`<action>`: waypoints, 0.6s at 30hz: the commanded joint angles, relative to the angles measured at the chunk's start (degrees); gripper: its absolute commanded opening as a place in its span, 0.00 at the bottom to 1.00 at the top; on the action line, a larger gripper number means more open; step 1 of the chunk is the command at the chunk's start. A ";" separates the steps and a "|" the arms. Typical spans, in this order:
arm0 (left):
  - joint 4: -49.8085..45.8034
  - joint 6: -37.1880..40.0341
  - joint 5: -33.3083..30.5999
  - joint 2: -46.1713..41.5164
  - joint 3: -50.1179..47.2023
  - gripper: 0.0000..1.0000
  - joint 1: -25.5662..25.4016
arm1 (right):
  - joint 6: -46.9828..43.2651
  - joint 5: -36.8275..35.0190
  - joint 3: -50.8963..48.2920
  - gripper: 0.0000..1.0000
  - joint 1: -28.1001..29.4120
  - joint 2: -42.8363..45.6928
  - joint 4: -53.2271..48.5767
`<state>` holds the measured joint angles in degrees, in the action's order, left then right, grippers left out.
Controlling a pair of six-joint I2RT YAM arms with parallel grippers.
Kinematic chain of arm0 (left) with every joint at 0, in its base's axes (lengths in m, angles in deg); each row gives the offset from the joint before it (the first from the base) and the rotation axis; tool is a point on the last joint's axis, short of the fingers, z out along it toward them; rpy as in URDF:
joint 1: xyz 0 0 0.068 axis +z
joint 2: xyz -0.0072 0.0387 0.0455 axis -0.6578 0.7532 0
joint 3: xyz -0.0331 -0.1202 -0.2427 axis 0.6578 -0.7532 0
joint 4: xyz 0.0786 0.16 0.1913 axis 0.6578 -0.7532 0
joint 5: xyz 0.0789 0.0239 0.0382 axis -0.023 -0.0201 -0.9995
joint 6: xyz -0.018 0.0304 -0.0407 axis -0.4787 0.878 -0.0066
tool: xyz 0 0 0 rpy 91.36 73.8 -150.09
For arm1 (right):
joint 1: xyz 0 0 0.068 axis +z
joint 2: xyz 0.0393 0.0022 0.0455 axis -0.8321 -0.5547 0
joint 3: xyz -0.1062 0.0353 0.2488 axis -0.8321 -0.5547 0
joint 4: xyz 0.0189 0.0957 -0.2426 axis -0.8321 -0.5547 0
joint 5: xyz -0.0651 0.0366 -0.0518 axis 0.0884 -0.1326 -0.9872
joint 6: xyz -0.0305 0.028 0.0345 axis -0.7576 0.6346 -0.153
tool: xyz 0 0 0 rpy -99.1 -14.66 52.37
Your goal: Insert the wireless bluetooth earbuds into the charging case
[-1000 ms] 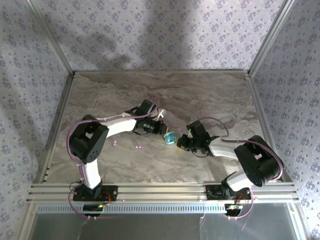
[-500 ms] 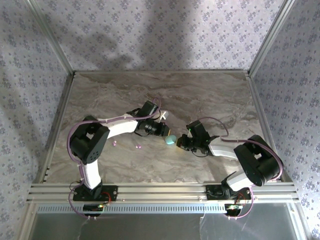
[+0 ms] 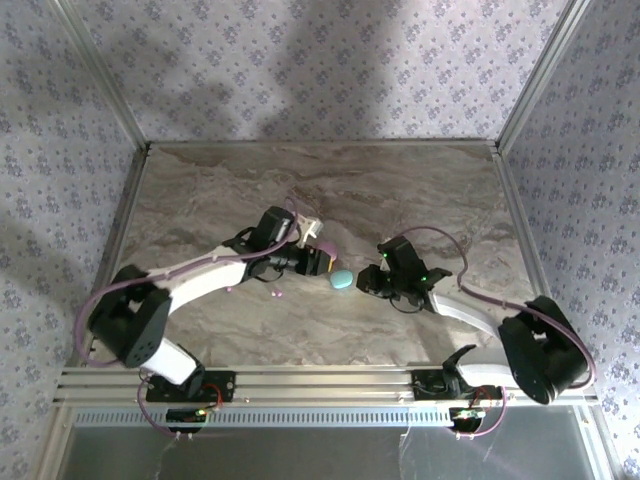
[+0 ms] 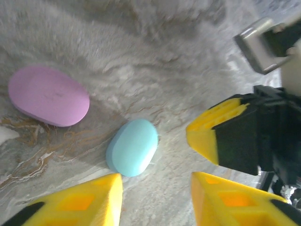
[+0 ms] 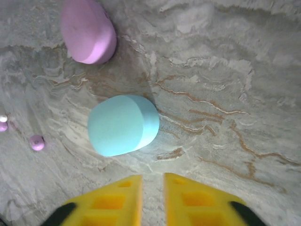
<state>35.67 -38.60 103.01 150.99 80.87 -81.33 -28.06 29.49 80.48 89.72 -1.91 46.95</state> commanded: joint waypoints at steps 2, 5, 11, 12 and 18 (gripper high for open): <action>3.97 1.22 -4.44 -10.58 -3.27 0.62 -1.17 | -5.39 -3.98 3.85 0.41 0.32 4.46 -12.27; 4.95 2.45 -9.44 -17.62 -6.93 0.83 -2.49 | -7.94 -5.07 6.64 0.61 0.47 5.48 -16.71; 13.05 2.83 -19.96 -33.11 -20.06 1.00 -2.89 | -10.98 -6.64 10.04 0.94 0.93 3.58 -19.66; 14.15 3.01 -21.53 -35.39 -21.86 1.00 -2.93 | -11.58 -6.70 10.82 0.99 1.13 2.34 -19.85; 15.41 2.77 -28.71 -37.58 -26.75 1.00 -2.27 | -15.62 -12.43 18.62 1.00 5.91 -7.74 -24.21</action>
<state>47.01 -36.53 79.60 112.98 54.62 -83.98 -40.14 21.36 94.88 93.35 -5.69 27.34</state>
